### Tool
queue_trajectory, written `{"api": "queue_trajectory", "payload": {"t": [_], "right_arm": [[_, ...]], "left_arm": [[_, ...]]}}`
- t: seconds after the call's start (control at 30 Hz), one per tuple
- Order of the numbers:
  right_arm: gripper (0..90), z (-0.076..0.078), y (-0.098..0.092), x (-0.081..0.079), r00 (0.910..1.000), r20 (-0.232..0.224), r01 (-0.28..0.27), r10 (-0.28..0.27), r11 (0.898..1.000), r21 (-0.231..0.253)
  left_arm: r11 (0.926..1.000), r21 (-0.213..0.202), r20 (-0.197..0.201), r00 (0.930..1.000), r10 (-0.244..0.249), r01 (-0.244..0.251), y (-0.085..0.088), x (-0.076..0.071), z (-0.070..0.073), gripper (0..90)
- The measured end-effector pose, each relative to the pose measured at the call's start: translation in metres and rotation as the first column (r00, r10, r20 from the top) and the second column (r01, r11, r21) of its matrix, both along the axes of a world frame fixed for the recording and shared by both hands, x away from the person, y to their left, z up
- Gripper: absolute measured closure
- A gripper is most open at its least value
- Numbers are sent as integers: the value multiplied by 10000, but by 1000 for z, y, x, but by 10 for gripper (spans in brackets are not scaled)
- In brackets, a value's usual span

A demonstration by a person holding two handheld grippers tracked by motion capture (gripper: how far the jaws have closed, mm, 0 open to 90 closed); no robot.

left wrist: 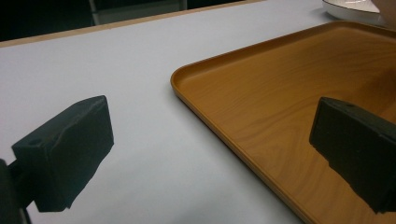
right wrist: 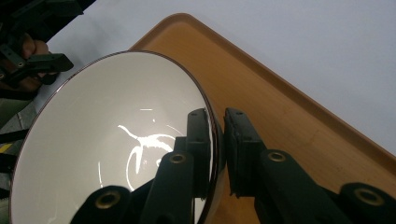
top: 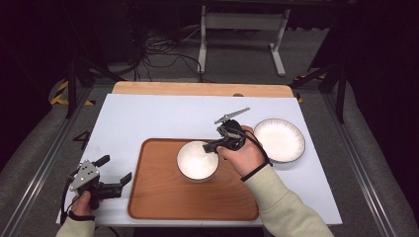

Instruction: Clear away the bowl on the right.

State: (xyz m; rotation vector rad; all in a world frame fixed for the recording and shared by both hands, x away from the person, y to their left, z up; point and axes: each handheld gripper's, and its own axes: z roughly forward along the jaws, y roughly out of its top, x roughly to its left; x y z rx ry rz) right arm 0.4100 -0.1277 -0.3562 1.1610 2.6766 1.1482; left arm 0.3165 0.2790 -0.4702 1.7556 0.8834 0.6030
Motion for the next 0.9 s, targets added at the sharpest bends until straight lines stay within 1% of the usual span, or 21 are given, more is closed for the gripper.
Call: {"api": "queue_trajectory", "payload": {"t": [0.37,0.67,0.9], "right_arm": [[806,-20,6,3,9998,-188,92,-94,9999,-113],[803,-38,8,5,9987,-466,214,-225,9995,-226],[800,-45,8,6,9981,-541,264,-279,9992,-284]], "left_arm": [[10000,-5,33,10000,12,-12,0,0,0,4],[10000,16,19,10000,14,-14,0,0,0,4],[10000,14,4,10000,-10,10,0,0,0,4]]}}
